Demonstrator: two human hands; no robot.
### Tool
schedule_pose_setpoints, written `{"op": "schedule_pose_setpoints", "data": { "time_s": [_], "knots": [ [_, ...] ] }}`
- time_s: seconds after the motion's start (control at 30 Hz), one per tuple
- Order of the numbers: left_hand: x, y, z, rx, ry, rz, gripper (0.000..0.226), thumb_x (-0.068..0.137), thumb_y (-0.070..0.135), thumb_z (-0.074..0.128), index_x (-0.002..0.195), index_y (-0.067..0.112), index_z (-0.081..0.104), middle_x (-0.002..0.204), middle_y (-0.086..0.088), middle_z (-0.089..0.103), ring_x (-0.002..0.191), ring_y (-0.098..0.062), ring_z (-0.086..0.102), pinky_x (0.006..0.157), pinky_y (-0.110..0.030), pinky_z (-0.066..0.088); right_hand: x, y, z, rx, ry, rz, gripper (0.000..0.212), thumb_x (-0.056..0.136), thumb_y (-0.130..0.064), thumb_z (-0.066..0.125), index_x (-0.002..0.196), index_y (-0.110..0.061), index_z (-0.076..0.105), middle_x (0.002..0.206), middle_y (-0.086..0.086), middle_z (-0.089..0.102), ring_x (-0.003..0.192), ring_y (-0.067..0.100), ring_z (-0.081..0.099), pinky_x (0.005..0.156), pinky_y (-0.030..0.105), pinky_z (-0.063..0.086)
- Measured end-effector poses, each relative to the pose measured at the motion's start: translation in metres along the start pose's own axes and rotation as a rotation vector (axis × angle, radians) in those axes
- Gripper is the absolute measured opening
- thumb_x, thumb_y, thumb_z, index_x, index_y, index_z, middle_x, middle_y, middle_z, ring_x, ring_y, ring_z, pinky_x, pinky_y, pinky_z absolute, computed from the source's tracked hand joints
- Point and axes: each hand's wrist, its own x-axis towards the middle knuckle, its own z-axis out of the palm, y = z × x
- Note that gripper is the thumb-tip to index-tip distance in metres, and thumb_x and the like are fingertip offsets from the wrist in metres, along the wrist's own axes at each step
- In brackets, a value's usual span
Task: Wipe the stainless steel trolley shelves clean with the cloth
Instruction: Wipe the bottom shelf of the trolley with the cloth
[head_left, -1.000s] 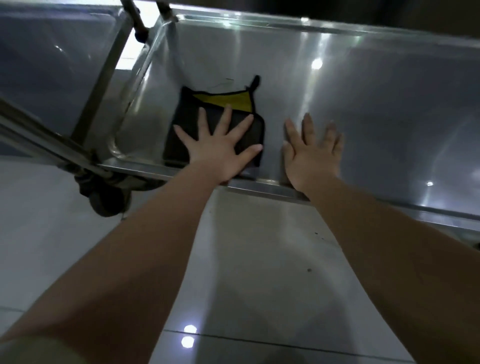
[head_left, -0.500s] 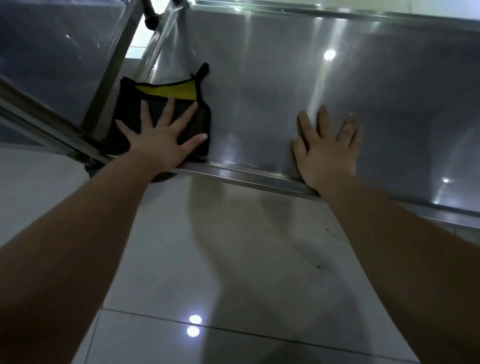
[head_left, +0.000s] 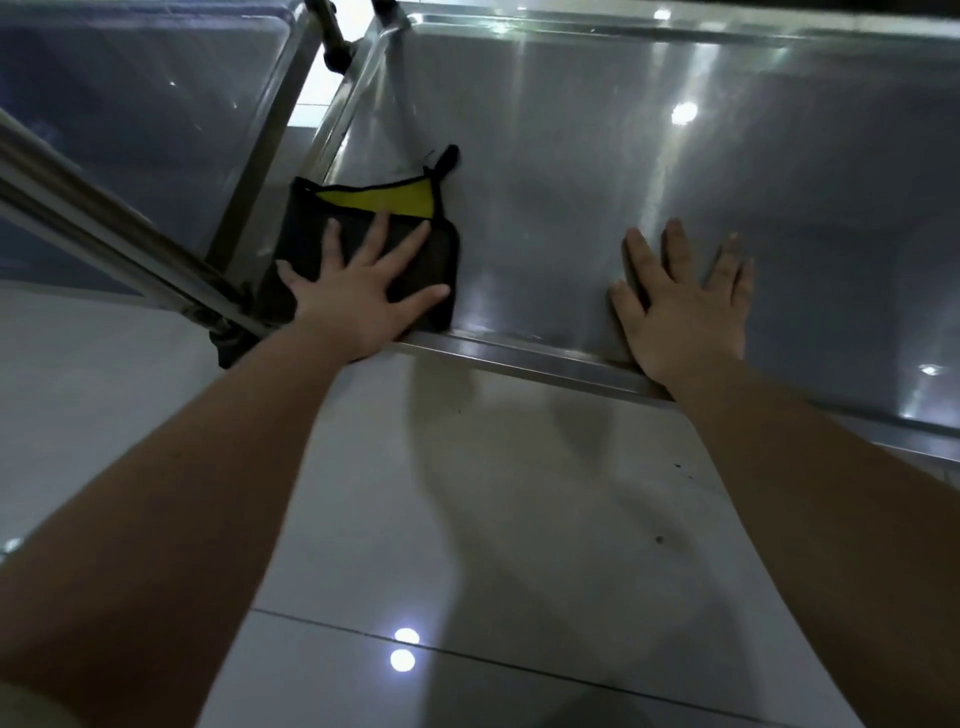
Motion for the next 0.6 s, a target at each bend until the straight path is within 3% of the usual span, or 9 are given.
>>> {"op": "schedule_pose_setpoints", "data": {
  "time_s": [0.1, 0.2, 0.37, 0.6],
  "knots": [
    [0.0, -0.006, 0.001, 0.03, -0.006, -0.01, 0.076, 0.06, 0.097, -0.001, 0.128, 0.074, -0.024, 0.16, 0.021, -0.019, 0.148, -0.033, -0.017, 0.102, -0.08, -0.002, 0.0, -0.004, -0.002, -0.032, 0.014, -0.008, 0.059, 0.098, -0.057, 0.014, 0.154, -0.041, 0.004, 0.165, -0.004, -0.001, 0.145, 0.05, -0.007, 0.114, 0.065, -0.007],
    [0.001, 0.002, 0.003, 0.013, -0.005, -0.021, 0.077, 0.058, 0.098, -0.004, 0.127, 0.074, -0.026, 0.16, 0.02, -0.019, 0.148, -0.035, -0.017, 0.101, -0.08, -0.001, 0.011, -0.026, -0.01, -0.013, 0.017, -0.172, 0.056, 0.101, -0.05, 0.02, 0.154, -0.037, 0.013, 0.165, -0.006, 0.004, 0.148, 0.043, -0.006, 0.113, 0.068, -0.003],
    [-0.008, 0.015, 0.007, -0.007, -0.041, -0.057, 0.075, 0.065, 0.097, 0.004, 0.128, 0.071, -0.027, 0.159, 0.019, -0.024, 0.147, -0.037, -0.02, 0.1, -0.081, -0.001, 0.013, -0.069, 0.0, -0.054, -0.043, -0.14, 0.054, 0.096, -0.062, 0.005, 0.147, -0.053, -0.011, 0.163, -0.013, -0.011, 0.143, 0.052, -0.013, 0.104, 0.074, -0.01],
    [-0.039, 0.084, 0.027, -0.034, 0.015, 0.047, 0.078, 0.067, 0.094, 0.004, 0.137, 0.067, -0.018, 0.161, 0.018, -0.019, 0.147, -0.036, -0.019, 0.098, -0.079, -0.005, 0.011, -0.063, 0.003, -0.057, -0.006, -0.14, 0.06, 0.09, -0.063, 0.001, 0.148, -0.053, -0.01, 0.164, -0.012, -0.008, 0.144, 0.05, -0.012, 0.109, 0.072, -0.008]
  ]
}}
